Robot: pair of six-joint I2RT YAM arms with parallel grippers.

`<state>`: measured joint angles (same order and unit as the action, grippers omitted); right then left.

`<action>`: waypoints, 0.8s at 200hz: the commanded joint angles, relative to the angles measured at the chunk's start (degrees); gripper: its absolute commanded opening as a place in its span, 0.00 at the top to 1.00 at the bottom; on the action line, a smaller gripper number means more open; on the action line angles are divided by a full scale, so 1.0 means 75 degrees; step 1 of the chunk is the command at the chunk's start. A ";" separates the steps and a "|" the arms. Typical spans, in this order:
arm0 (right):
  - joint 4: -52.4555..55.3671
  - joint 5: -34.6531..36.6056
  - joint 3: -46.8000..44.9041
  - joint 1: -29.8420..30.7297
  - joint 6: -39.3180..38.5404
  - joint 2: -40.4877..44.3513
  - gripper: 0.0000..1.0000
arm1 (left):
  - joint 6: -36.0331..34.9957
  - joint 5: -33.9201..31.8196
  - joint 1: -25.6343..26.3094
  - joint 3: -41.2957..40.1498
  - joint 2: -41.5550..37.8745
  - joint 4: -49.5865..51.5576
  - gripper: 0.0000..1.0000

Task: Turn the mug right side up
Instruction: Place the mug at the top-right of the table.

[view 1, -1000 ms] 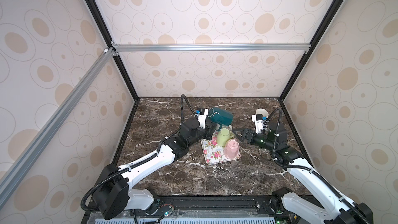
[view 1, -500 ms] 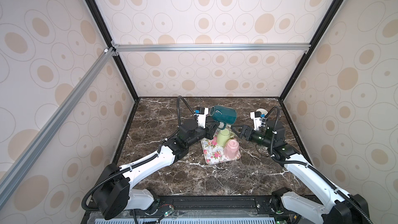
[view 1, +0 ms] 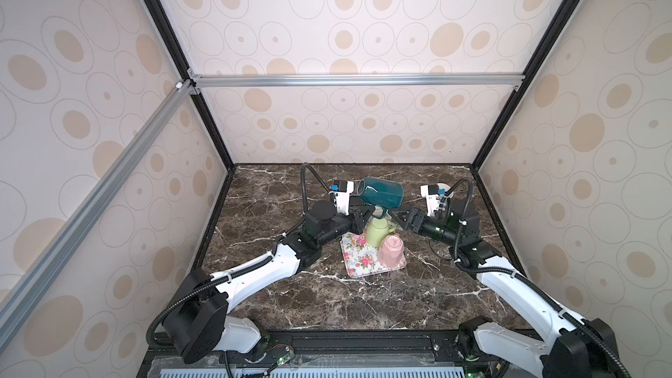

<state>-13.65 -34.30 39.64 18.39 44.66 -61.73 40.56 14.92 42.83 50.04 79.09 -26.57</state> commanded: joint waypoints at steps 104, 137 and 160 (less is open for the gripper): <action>-0.0922 -0.0272 -0.0103 0.0032 0.0303 -0.0415 0.26 | 0.0776 0.0670 0.0382 0.0576 0.0609 -0.2163 1.00; -0.0878 -0.0256 -0.0108 0.0032 0.0290 -0.0417 0.27 | 0.0921 0.0837 0.0394 0.0652 0.0683 -0.2396 1.00; -0.0920 -0.0246 -0.0117 0.0038 0.0304 -0.0377 0.27 | 0.1044 0.0968 0.0407 0.0664 0.0742 -0.2621 1.00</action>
<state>-18.92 -35.07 39.51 18.26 46.46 -64.97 46.63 16.73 44.21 50.39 85.52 -33.74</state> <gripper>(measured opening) 0.735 0.156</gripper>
